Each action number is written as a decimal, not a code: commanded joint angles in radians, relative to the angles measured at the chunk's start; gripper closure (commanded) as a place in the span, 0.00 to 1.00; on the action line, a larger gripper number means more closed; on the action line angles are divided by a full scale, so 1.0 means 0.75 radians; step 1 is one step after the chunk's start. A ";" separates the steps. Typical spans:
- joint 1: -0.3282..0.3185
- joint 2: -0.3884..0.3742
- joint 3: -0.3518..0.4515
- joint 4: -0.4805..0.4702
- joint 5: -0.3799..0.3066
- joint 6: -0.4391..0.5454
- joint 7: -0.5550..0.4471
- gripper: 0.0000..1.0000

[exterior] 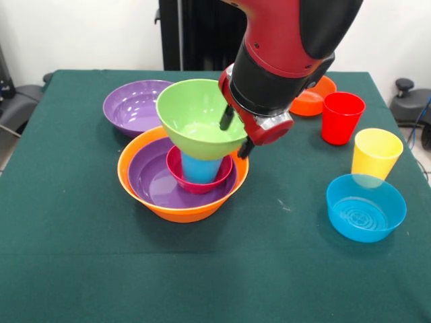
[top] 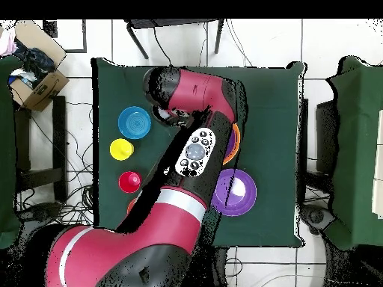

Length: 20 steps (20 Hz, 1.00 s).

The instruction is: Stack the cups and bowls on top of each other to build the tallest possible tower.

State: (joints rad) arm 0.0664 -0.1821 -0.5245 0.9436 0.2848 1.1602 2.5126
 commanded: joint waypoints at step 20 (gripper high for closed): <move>0.004 0.038 0.170 -0.003 -0.011 0.048 0.058 0.00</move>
State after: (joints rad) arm 0.0664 -0.1821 -0.5245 0.9435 0.2848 1.1602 2.5126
